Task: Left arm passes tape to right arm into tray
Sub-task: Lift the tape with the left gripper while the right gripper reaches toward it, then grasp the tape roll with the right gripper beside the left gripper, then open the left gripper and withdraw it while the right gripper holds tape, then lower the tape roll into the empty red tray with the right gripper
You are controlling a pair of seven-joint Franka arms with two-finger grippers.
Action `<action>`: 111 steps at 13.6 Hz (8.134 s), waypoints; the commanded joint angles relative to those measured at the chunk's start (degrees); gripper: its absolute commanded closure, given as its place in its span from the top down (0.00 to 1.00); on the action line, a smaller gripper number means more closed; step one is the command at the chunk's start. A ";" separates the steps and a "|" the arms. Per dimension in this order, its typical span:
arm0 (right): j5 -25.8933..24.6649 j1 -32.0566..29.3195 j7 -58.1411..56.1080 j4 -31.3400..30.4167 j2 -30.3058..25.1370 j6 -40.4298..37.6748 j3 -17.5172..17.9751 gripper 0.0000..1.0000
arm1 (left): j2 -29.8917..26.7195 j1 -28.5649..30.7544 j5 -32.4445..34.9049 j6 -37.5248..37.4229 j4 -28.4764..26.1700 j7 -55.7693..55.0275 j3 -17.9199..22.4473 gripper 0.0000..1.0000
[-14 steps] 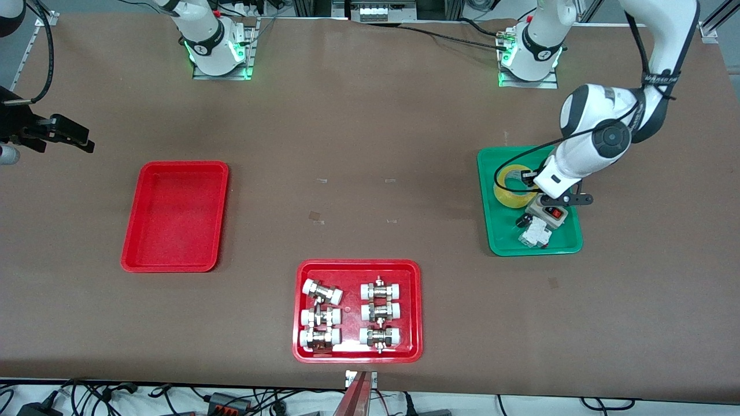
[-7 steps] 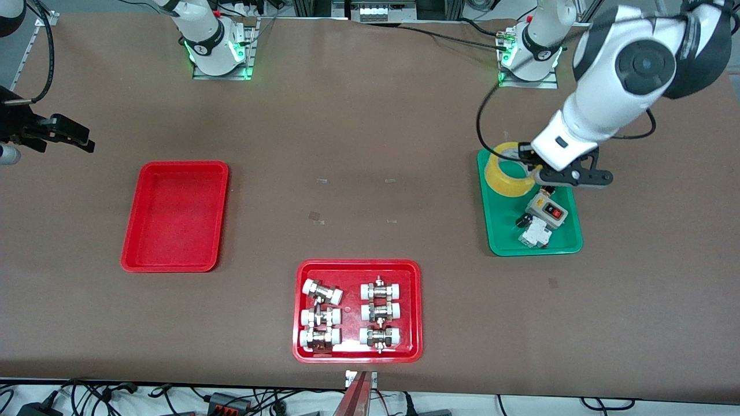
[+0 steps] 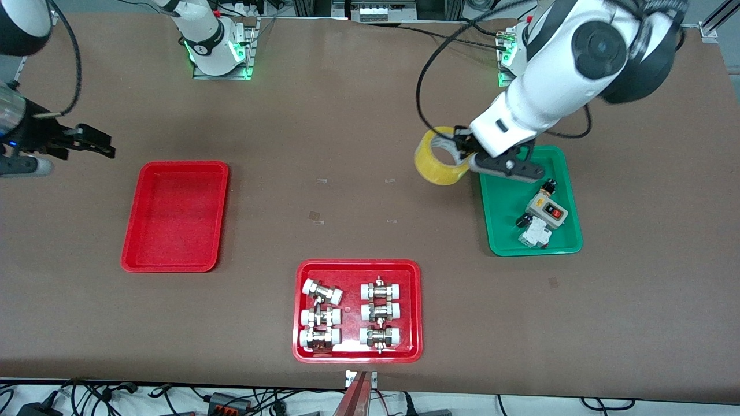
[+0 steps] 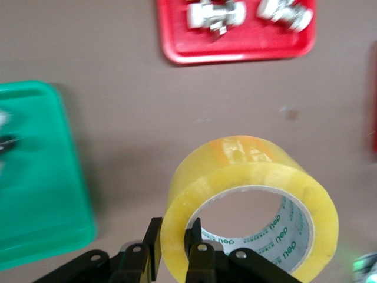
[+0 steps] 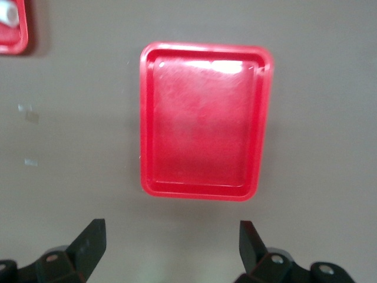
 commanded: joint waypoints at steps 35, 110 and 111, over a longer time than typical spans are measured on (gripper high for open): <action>59.69 10.32 -32.87 4.86 22.79 6.66 0.31 1.00 | 25.12 -19.73 -13.22 36.14 13.03 -33.84 0.31 0.01; 24.47 -14.65 -34.11 4.78 32.73 6.03 -1.54 1.00 | -8.54 2.50 8.85 -22.30 6.36 20.38 24.84 1.00; 23.40 -14.56 -34.11 4.78 32.29 6.21 -1.54 1.00 | -10.29 2.33 8.32 -22.91 5.13 19.26 24.75 1.00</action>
